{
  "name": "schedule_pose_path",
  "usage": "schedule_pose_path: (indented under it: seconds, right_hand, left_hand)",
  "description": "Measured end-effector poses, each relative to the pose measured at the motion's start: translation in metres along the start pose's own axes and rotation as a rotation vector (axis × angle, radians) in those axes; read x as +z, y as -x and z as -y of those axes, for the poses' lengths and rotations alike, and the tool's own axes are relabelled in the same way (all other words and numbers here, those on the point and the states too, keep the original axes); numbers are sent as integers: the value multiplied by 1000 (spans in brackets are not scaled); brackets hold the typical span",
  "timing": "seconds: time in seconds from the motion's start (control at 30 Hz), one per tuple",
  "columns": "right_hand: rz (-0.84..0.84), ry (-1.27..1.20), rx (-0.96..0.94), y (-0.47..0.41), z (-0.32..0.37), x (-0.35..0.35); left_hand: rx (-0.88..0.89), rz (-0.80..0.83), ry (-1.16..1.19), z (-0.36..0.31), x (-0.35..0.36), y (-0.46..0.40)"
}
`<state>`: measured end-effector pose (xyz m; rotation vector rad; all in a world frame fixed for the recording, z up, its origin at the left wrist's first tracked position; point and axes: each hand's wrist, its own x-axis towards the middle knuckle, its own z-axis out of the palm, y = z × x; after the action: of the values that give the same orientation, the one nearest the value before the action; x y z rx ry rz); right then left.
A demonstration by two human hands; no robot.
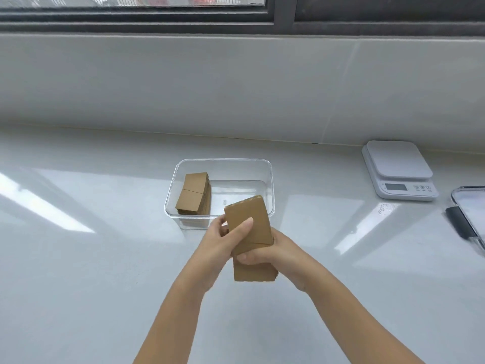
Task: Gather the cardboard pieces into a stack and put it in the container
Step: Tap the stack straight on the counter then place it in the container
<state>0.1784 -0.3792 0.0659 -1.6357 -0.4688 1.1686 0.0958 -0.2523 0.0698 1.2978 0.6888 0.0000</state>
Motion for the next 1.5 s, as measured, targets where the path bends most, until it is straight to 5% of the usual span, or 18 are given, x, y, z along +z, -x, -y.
schedule_pose_path:
  seconds: [0.2, 0.63, 0.7, 0.8, 0.87, 1.2, 1.5]
  right_hand:
    - [50, 74, 46, -3, 11, 4]
    - [35, 508, 140, -38, 59, -34]
    - [-100, 363, 134, -53, 62, -53]
    - [-689, 194, 51, -85, 52, -76]
    - [-865, 169, 25, -103, 47, -78]
    - [-826, 559, 8, -138, 13, -52]
    - [-877, 587, -3, -74, -33, -47]
  left_hand:
    - [-145, -58, 172, 5, 20, 2]
    - [16, -82, 184, -42, -2, -23]
    - [37, -101, 204, -44, -12, -30]
    - [35, -94, 237, -40, -24, -38]
    - [23, -89, 249, -37, -27, -41]
    - [22, -84, 314, -39, -30, -54]
    - [-189, -62, 183, -23, 1, -61]
